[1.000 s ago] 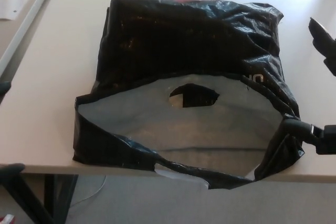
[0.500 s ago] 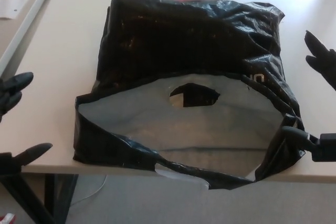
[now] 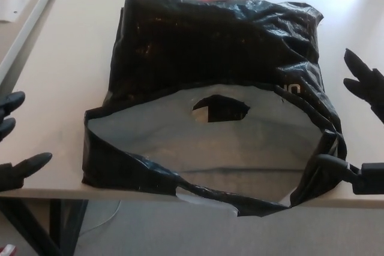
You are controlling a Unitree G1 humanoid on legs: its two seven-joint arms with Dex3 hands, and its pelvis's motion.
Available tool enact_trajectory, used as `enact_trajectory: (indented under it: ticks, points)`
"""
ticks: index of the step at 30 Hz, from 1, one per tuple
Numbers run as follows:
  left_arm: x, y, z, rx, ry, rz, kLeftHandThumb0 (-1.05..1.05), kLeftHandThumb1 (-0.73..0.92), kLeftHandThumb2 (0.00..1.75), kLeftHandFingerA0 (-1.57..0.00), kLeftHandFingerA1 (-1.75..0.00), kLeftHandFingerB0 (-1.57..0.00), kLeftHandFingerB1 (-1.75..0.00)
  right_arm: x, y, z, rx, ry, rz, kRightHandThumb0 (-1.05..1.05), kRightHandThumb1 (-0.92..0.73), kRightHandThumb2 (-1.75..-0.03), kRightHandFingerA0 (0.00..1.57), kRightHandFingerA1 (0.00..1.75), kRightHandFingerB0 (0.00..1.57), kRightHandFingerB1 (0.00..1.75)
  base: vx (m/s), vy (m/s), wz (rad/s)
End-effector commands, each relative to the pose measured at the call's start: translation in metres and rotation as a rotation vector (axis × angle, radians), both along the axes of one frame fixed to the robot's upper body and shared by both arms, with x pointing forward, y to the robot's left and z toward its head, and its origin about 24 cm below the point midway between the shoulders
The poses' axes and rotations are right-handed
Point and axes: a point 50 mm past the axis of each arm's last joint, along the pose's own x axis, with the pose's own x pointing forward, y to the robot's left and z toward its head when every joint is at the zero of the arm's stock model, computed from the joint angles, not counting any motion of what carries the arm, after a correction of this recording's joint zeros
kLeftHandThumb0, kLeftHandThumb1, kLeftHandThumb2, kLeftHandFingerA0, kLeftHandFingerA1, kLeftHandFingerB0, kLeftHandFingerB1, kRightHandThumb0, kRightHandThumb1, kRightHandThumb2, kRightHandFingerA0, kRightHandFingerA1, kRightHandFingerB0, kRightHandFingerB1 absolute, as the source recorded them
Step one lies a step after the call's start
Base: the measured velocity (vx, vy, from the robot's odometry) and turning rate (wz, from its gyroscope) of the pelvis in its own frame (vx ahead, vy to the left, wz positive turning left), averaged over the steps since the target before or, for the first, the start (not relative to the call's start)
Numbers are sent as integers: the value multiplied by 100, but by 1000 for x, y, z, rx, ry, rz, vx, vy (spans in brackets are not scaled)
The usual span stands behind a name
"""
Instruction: A plastic bag is kept infront of the robot in the middle of the desk and the robot uses both its hands to grab it from the top and lifts it up and then releases it.
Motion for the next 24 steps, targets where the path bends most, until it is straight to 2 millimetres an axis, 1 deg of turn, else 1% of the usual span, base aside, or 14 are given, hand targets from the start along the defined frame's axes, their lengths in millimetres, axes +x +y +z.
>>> enact_trajectory:
  ticks: [1,2,3,4,8,11,12,15,16,17,21,22,23,24]
  points:
    - [1,7,-6,-50,-4,36,-25,47,54,-21,-35,-14,-27,1,-2,1,-4,13,0,-42,-44,-70,4,42,0,0,0,0,0]
    - [1,8,-9,-87,5,50,-37,37,59,-23,-39,-16,-33,1,-3,1,-12,8,1,-41,-44,-70,4,41,0,0,0,0,0]
    - [1,8,-9,-101,8,57,-37,37,59,-23,-39,-16,-33,2,-3,1,-15,6,1,-41,-44,-70,4,41,0,0,0,0,0]
    - [1,3,-10,-122,23,14,-28,47,56,-21,-34,-10,-24,2,-6,0,-23,5,0,-41,-44,-71,3,39,0,0,0,0,0]
    - [6,-14,-15,-140,39,-23,-44,38,62,-19,-38,-9,-32,2,-12,-3,4,26,-23,-38,-45,-70,6,39,0,0,0,0,0]
    - [11,-32,-16,-110,27,-73,-44,37,62,-23,-40,-10,-33,7,-18,-6,-18,31,-58,-39,-45,-69,12,45,0,2,0,0,0]
    - [13,-37,-16,-119,27,-81,-48,37,63,-25,-40,-11,-33,9,-21,-8,-40,28,-67,-38,-51,-55,17,38,0,3,0,0,0]
    - [14,-46,-18,-142,33,-92,-50,37,63,-25,-40,-11,-34,14,-27,-13,-75,38,-83,-39,-50,-55,17,38,0,2,0,0,0]
    - [15,-54,-18,-181,40,-110,-46,36,62,-22,-39,-10,-34,19,-33,-19,-72,64,-90,-39,-50,-55,15,38,0,3,0,0,0]
    - [13,-65,-21,-180,37,-154,-38,47,56,-18,-32,-11,-24,24,-42,-28,-62,120,-98,-45,-45,-69,10,45,0,0,0,0,0]
    - [12,-88,-24,-169,31,-203,-42,47,56,-24,-33,-11,-24,31,-61,-40,-110,191,-139,-56,-39,-70,12,46,0,4,0,0,0]
    - [12,-91,-24,-171,33,-210,-42,47,57,-23,-33,-10,-23,33,-63,-41,-119,199,-144,-45,-49,-58,17,40,0,5,0,0,0]
    - [11,-95,-24,-164,33,-217,-29,44,94,0,-49,0,-50,34,-66,-43,-124,209,-149,-42,-51,-55,19,38,0,9,0,0,0]
    - [11,-98,-25,-152,32,-224,-29,44,94,0,-49,0,-50,34,-68,-45,-128,217,-154,-42,-51,-55,19,38,0,9,0,0,0]
